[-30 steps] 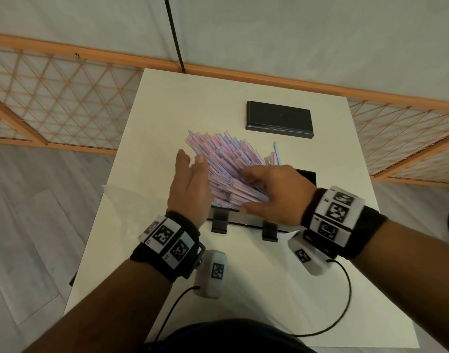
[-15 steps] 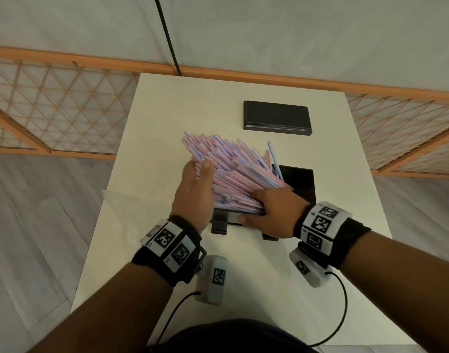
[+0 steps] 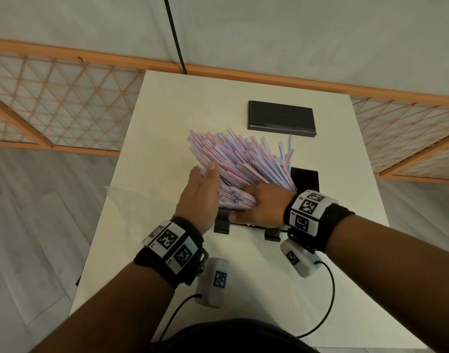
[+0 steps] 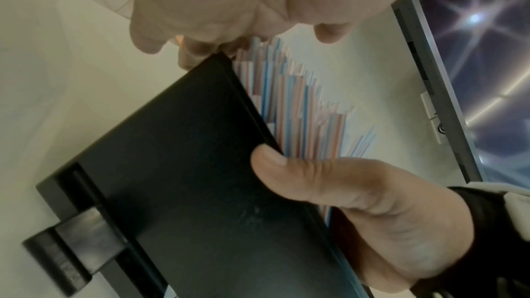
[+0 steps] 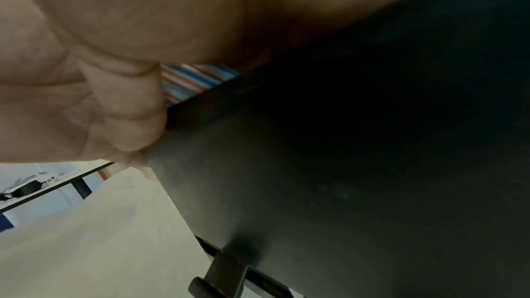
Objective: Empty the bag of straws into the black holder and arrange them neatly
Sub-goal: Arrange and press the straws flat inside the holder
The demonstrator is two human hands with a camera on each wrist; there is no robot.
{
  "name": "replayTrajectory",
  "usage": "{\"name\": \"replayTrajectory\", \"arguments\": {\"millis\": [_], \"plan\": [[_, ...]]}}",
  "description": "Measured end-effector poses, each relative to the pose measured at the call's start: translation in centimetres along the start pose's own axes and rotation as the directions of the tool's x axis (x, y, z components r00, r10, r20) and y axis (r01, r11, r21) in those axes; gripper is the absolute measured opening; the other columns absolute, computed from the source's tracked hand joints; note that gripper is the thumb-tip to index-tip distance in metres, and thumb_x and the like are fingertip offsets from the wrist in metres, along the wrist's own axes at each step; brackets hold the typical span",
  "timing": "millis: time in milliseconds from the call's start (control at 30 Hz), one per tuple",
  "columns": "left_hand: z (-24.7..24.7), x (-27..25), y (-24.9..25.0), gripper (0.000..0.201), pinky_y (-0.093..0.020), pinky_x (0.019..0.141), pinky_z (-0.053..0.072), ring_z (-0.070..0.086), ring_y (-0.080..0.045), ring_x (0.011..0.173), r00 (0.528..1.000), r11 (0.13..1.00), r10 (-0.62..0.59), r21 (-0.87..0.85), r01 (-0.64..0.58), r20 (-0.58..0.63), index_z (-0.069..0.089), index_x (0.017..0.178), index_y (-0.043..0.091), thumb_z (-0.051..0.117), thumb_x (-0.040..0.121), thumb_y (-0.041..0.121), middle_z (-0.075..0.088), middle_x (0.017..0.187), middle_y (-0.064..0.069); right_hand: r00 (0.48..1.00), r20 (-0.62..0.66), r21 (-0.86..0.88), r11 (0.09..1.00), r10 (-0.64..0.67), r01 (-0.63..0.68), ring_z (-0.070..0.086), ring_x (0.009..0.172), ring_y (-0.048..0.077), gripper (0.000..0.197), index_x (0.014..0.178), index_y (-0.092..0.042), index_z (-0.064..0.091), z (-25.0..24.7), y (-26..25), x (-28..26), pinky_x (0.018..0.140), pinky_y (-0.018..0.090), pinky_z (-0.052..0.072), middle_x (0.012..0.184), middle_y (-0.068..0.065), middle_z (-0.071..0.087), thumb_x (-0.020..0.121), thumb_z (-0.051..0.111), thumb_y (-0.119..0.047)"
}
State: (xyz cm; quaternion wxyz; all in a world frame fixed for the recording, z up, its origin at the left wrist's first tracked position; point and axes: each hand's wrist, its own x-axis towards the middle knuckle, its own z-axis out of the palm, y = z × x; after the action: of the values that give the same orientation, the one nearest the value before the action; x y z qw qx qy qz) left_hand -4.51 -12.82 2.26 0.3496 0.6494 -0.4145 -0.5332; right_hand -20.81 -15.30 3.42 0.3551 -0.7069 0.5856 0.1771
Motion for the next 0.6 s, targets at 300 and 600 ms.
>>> {"name": "replayTrajectory", "arguments": {"millis": [300,600], "plan": [[0.0,0.1,0.1,0.049,-0.019,0.092,0.042,0.056,0.002,0.100,0.960,0.972,0.139,-0.153,-0.180,-0.242,0.036,0.149,0.018,0.040,0.107,0.043,0.056,0.133,0.000,0.997,0.077,0.045,0.999,-0.001,-0.003,0.047,0.129,0.017,0.076,0.137,-0.035,0.049,-1.3,-1.1,0.3,0.106,0.030,0.035,0.142,-0.008,0.051,0.073,0.066,-0.071],[0.5,0.2,0.7,0.092,-0.052,0.119,0.034,0.040,-0.040,0.140,0.959,0.944,0.264,-0.175,-0.278,-0.102,0.028,0.149,-0.004,0.033,0.092,0.067,0.040,0.152,-0.028,0.990,0.131,0.066,0.996,0.048,-0.056,0.026,0.146,0.019,0.108,0.153,-0.026,0.025,-2.2,-2.3,0.7,0.117,0.034,0.023,0.160,-0.005,0.026,0.067,0.069,-0.075]]}}
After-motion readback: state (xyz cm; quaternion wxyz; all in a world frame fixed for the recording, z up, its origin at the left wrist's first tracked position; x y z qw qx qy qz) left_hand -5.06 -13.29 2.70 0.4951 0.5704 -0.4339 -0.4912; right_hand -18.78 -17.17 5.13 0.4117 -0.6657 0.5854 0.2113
